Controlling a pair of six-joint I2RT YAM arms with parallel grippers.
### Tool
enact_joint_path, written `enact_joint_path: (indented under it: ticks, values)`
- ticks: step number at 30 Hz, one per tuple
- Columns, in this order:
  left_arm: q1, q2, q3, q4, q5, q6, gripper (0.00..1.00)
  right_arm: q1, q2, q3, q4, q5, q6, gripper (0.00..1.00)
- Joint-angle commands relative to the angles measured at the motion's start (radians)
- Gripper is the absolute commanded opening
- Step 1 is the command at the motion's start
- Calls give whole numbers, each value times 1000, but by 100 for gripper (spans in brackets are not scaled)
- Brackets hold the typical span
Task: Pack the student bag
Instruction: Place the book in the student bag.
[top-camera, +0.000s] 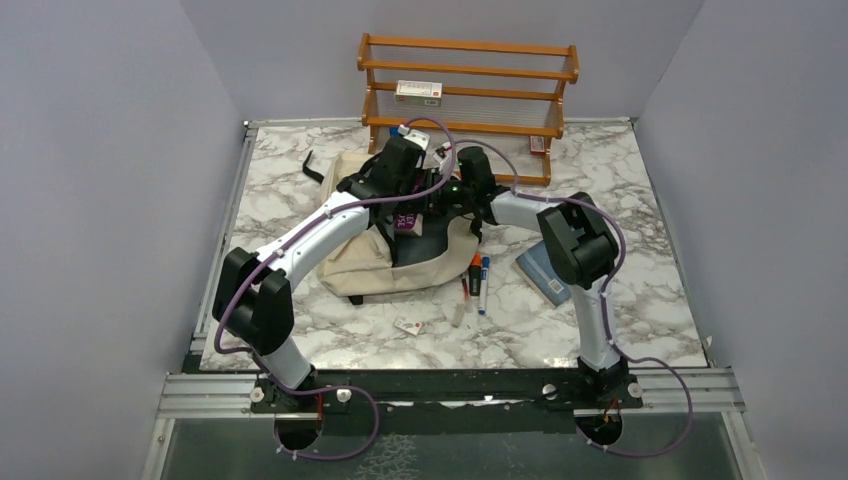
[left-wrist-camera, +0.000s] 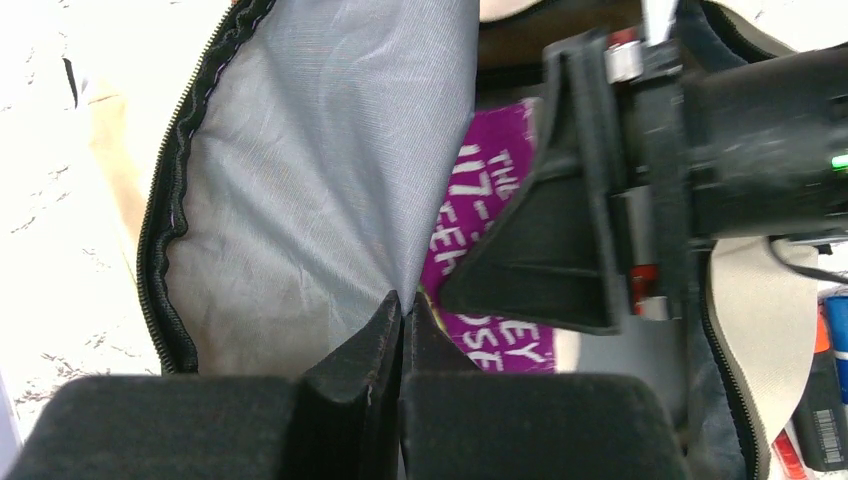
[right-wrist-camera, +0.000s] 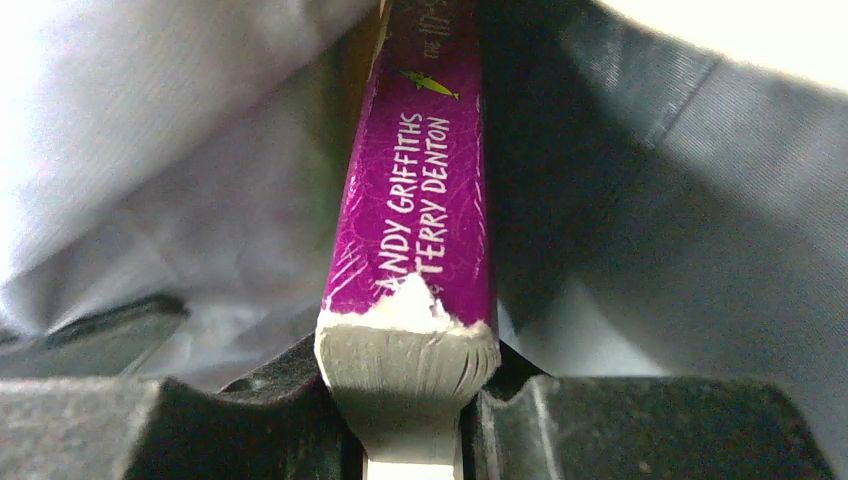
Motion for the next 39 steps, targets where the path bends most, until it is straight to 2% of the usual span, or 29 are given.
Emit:
enact_joint_path:
  ticks: [1,5,10,13,16,22,32,39]
  values:
    - [0,-13,34,29,17,-16,0,51,68,111,23,-47,-9,0]
    - [0,-30,4,62,26,-21,0,81,129,163,-22,-37,-17,2]
    - [0,-56,-27,95,21,-23,0,105,193,232,-73,2,-46,10]
    - [0,-61,-38,109,-2,-13,0,110,217,257,-109,50,-73,23]
    - [0,-70,-47,111,-38,-9,0,110,201,251,-168,138,-119,44]
    - [0,-76,-57,111,-39,-10,0,103,105,188,-186,233,-177,60]
    - [1,-68,-72,128,-25,-12,0,58,-105,54,-307,409,-311,70]
    - [1,-59,-69,132,-36,-20,0,25,-286,-96,-332,539,-359,71]
